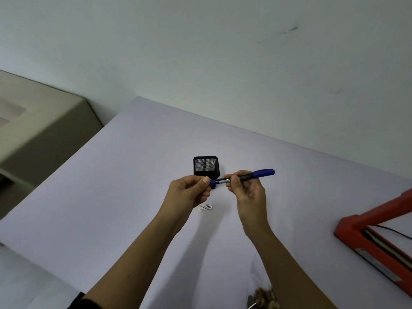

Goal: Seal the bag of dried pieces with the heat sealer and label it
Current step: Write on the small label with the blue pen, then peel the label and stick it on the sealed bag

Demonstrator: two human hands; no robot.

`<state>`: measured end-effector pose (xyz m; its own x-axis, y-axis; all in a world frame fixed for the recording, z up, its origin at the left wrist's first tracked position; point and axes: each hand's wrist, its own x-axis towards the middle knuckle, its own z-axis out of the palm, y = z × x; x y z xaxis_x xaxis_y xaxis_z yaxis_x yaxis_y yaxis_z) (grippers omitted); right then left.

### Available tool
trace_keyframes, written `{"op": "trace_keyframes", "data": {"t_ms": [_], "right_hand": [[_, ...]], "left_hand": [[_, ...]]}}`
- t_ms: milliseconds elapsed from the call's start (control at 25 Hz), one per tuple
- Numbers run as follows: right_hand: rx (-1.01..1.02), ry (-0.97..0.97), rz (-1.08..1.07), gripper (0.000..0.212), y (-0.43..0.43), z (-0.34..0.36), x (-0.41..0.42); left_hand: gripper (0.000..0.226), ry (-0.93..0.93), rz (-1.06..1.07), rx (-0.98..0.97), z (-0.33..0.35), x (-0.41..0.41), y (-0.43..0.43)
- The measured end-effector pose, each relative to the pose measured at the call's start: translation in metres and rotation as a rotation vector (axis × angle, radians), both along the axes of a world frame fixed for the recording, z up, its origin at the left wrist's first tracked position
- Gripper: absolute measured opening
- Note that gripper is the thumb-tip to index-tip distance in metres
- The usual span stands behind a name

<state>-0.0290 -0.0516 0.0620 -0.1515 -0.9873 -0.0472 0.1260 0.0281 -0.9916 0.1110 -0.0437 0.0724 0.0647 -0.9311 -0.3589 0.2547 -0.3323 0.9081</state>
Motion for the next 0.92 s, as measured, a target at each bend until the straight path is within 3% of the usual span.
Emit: {"op": "trace_keyframes", "data": {"t_ms": [240,440,560,640,800,920], "right_hand": [[-0.056,0.067,0.008,0.016,-0.002,-0.004,0.009],[-0.008,0.016,0.217,0.009,-0.026,0.0,0.001],[0.038,-0.039,0.063,0.005,-0.049,0.001,-0.008],[-0.007,0.11,-0.007,0.01,-0.063,-0.004,-0.01],[-0.101,0.492,0.048,0.003,-0.094,-0.023,0.003],[-0.094,0.715,0.178,0.011,-0.112,-0.047,0.018]], "left_hand": [[0.016,0.102,0.042,0.072,-0.002,0.005,-0.003],[0.013,0.156,0.102,0.107,-0.011,0.013,-0.015],[0.014,0.135,0.108,0.108,-0.022,0.017,-0.031],[0.018,-0.034,0.098,0.082,-0.035,0.022,-0.045],[0.021,-0.758,0.0,0.048,-0.069,0.035,-0.078],[0.031,-0.919,-0.183,0.083,-0.088,0.028,-0.092]]}}
